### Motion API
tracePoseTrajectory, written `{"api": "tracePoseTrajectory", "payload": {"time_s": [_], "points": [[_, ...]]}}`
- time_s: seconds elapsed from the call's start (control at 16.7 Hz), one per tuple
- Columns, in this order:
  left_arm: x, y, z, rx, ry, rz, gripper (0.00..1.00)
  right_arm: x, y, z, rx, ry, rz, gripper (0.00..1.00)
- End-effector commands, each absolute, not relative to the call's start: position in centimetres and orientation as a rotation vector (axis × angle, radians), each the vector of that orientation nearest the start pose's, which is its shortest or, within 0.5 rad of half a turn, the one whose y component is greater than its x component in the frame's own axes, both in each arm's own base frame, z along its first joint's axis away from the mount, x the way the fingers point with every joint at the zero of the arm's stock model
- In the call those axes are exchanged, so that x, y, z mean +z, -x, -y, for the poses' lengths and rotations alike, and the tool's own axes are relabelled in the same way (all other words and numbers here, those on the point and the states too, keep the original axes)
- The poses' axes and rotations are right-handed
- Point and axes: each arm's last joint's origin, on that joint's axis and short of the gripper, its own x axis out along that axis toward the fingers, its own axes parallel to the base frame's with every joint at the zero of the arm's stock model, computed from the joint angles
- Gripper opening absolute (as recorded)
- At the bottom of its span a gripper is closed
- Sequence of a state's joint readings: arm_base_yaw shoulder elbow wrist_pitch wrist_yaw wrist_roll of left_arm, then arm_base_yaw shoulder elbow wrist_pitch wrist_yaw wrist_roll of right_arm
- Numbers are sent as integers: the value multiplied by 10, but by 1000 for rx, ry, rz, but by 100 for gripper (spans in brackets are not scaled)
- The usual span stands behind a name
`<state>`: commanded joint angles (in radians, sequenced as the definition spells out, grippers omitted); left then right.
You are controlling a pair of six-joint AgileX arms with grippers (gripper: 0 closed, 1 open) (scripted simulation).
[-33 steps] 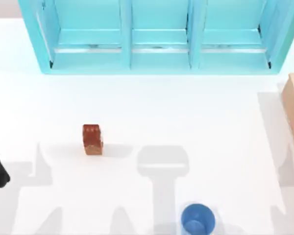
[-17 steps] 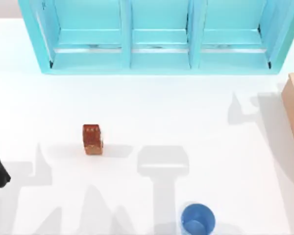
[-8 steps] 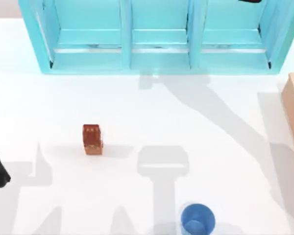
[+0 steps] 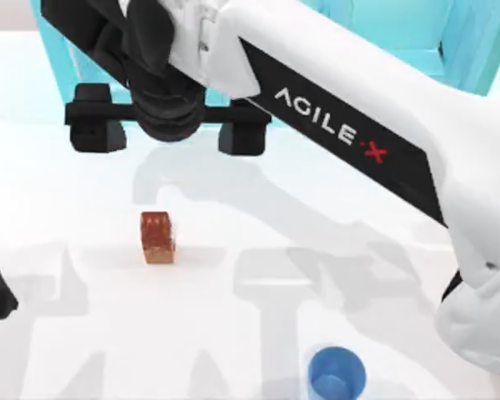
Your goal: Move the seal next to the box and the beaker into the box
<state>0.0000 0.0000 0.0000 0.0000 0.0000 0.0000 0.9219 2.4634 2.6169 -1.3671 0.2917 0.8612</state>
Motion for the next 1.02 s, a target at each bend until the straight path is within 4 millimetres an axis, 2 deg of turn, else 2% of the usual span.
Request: {"api": "tracePoseTrajectory", "payload": {"time_s": [0.18,0.36,0.54,0.9,1.02], "points": [[160,-106,1,0,0,0,100,230,-296,-421,46,-31,-1202,100],[160,-106,1,0,0,0,100,201,-290,-433,7,-12,-1253,100],[160,-106,1,0,0,0,100,191,-287,-437,-6,-8,-1269,100],[160,-106,1,0,0,0,100,189,-290,-436,-11,-8,-1270,100],[160,-106,1,0,0,0,100,179,-293,-438,-9,-5,-1271,100]]}}
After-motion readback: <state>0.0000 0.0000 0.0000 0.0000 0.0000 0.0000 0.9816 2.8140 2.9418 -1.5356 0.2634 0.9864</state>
